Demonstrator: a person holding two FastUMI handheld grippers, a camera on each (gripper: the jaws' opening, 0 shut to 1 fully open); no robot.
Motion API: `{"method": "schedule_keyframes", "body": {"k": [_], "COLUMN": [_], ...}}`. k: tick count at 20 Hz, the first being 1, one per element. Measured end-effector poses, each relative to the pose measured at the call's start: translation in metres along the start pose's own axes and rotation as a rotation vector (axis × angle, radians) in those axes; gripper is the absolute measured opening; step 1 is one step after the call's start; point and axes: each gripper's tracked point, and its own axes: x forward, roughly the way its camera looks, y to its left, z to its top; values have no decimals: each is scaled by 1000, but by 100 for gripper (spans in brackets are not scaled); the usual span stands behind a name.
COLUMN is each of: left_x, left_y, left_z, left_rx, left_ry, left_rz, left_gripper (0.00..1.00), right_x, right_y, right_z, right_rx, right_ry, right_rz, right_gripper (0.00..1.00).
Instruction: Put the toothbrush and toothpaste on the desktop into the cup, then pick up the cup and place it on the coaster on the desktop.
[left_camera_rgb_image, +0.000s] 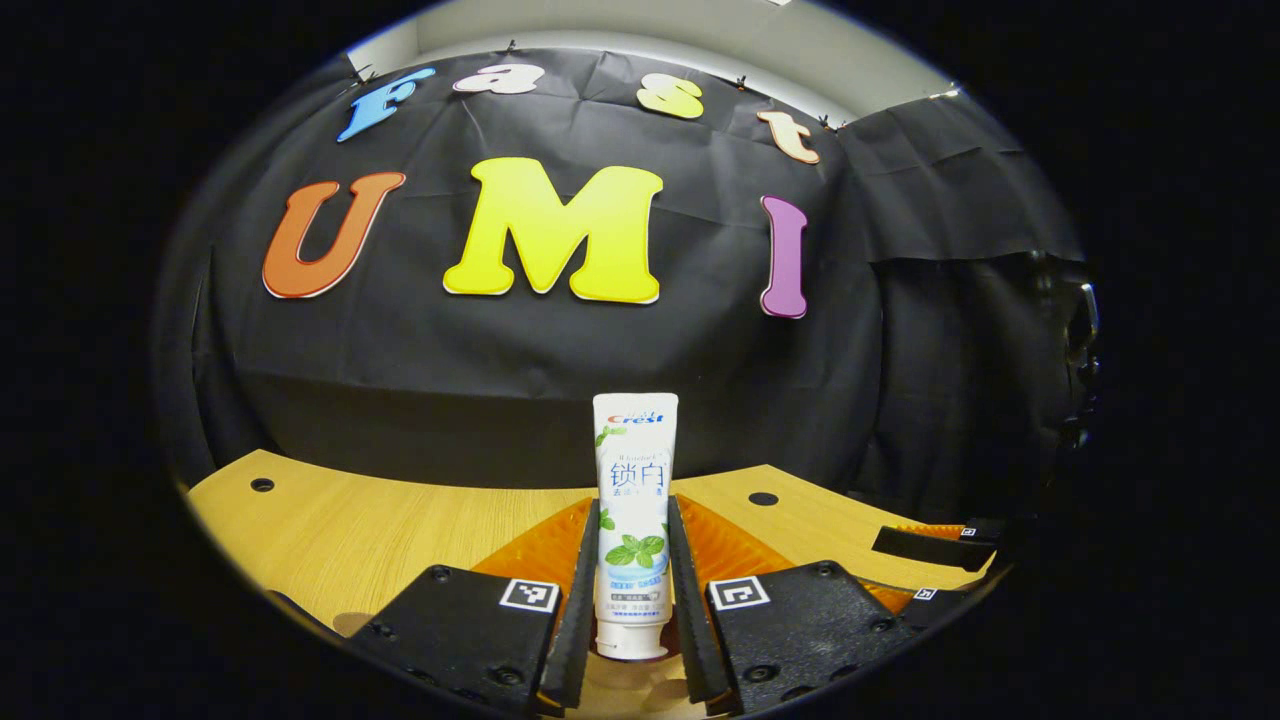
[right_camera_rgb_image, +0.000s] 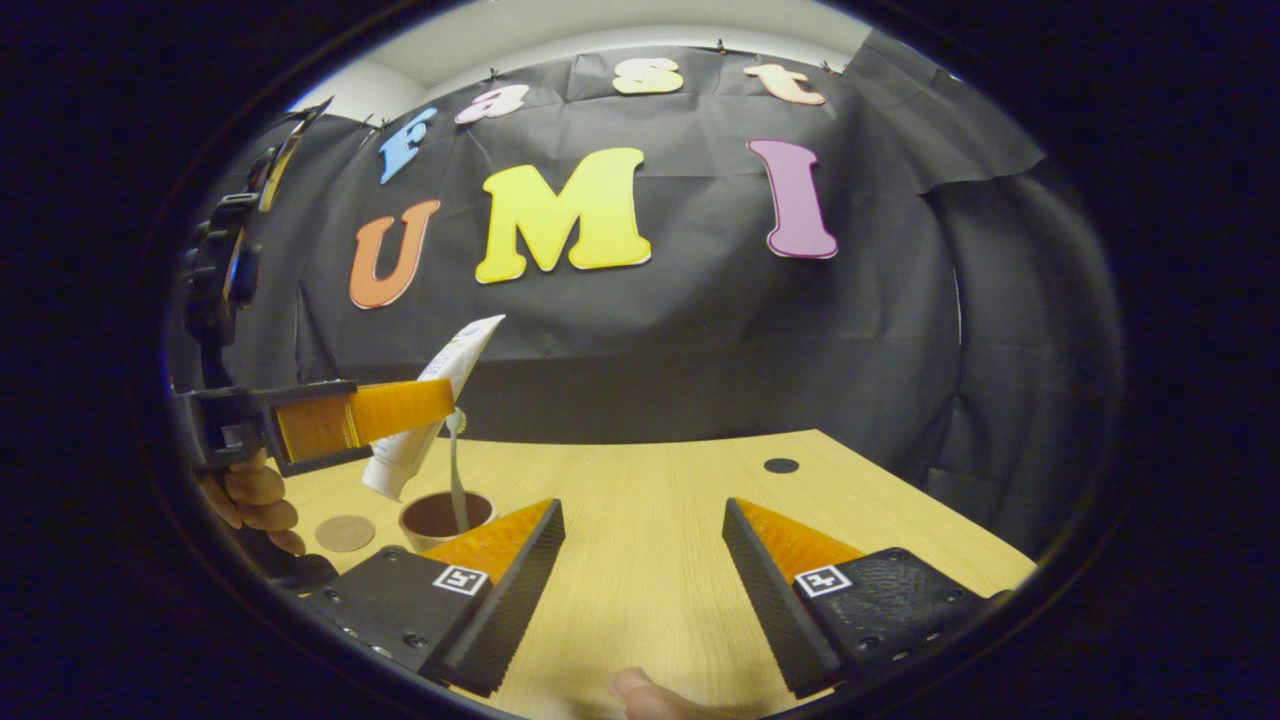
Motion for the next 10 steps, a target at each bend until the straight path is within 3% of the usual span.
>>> {"method": "schedule_keyframes", "body": {"k": [5, 6, 7, 10], "left_x": [5, 5, 5, 3], "left_y": [3, 4, 6, 7], "left_z": [-13, -15, -16, -17], "left_rx": [-1, 0, -1, -4], "left_ry": [33, 38, 41, 47], "left_rz": [28, 32, 38, 37], "left_gripper": [41, 36, 41, 44], "right_x": [3, 2, 4, 7], "right_y": [1, 3, 7, 5], "right_z": [-5, -6, -7, -4], "right_rx": [-14, -14, -14, -20], "right_ry": [17, 22, 24, 17], "right_rz": [10, 13, 19, 11], "right_gripper": [94, 95, 94, 94]}}
